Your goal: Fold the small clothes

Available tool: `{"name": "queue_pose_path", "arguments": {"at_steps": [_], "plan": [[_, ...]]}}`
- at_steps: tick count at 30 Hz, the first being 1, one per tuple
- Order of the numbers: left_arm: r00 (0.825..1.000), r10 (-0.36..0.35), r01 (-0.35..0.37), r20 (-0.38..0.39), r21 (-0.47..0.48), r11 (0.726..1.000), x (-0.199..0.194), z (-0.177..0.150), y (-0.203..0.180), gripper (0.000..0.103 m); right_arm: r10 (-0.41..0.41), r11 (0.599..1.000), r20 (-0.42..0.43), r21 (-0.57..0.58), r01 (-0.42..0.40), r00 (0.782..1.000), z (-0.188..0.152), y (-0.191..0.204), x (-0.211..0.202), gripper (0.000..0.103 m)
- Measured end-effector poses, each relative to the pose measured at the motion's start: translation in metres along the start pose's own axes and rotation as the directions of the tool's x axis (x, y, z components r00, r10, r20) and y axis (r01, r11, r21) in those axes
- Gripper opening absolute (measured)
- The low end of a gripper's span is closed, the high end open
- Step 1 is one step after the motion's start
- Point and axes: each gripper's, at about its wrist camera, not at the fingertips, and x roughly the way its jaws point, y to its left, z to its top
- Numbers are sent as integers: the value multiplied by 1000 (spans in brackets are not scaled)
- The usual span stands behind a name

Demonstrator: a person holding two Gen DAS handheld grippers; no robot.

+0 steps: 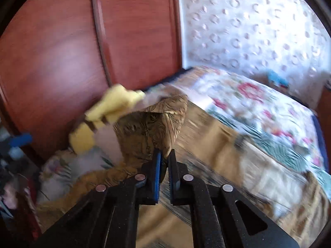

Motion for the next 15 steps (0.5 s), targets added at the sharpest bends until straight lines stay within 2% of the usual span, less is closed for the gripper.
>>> {"name": "queue_pose_path", "arguments": {"at_steps": [2, 3, 5, 6, 11, 15], "plan": [[1000, -7, 7, -2, 9, 1000, 2, 1, -6, 76, -75, 997, -15, -18, 75, 997, -5, -5, 2, 25], [1000, -8, 8, -5, 15, 1000, 3, 1, -9, 76, -101, 995, -11, -19, 101, 995, -7, -9, 2, 31], [1000, -9, 9, -14, 24, 1000, 5, 1, -15, 76, -129, 992, -6, -6, 129, 992, -6, -11, 2, 41], [1000, -10, 11, -18, 25, 1000, 7, 1, -16, 76, -124, 992, 4, 5, 124, 992, -6, -11, -3, 41], [999, -18, 19, -32, 27, 999, 10, 1, -21, 76, 7, 1000, 26, 14, -8, 1000, -5, 11, -4, 42], [999, -18, 19, -38, 28, 999, 10, -2, -22, 76, 84, 996, 23, 0, -84, 996, -4, 32, 14, 49]]}}
